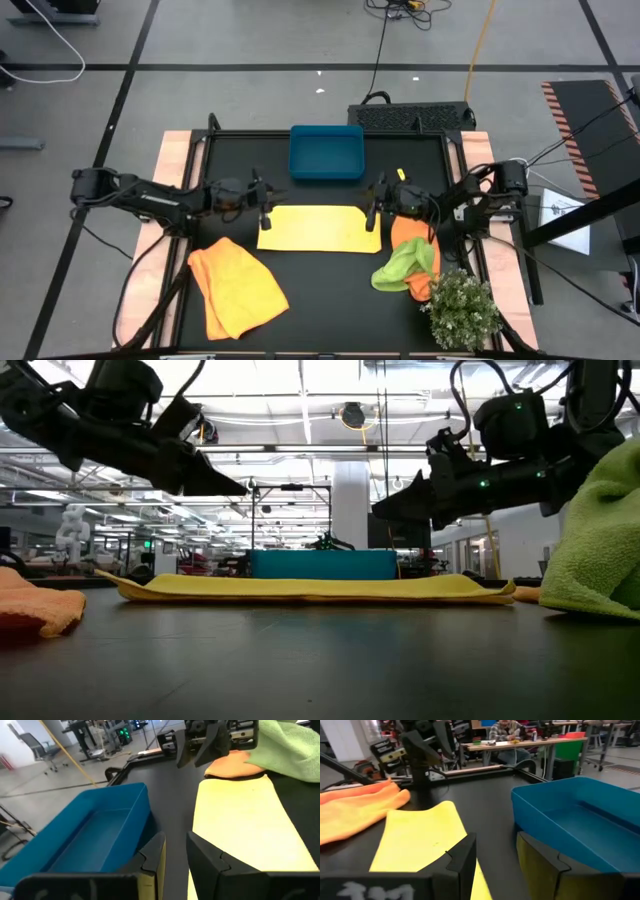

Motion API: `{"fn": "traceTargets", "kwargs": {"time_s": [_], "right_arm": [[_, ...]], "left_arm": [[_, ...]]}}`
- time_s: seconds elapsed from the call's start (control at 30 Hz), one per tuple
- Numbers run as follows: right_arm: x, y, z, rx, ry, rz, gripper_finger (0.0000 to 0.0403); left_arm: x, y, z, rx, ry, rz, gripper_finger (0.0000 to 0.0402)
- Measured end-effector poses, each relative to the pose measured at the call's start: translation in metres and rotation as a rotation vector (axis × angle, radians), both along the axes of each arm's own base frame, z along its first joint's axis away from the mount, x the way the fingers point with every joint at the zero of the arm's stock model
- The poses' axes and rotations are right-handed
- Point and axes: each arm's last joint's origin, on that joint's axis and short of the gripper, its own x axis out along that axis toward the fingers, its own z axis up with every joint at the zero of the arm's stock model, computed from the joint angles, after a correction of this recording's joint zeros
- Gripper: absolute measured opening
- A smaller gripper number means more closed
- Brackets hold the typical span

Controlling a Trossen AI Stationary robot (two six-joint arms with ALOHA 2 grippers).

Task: Fold microfiber towels
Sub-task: Fold the yellow microfiber towel

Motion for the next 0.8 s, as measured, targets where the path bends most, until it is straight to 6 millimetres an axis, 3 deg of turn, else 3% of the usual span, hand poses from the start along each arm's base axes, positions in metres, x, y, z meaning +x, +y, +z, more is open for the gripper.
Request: {"fn": "traceTargets", "kwargs": {"time_s": [0.4,0.6,0.8], "right_arm": [[-0.001,-0.003,-0.002,0.006,0.022,-0.010,0.0132],[-0.001,0.002,-0.008,0.054,0.074,0.000,0.0132],[-0.001,0.010,-0.013,0.064,0.121,0.033,0.0132]], "left_arm": [[-0.005,-0.008,-0.004,-0.091,0.023,-0.028,0.0081],[-0.025,-0.025,-0.025,-0.118,-0.066,-0.030,0.0081],[-0.044,-0.028,-0.036,-0.130,-0.136,-0.026,0.0081]]}}
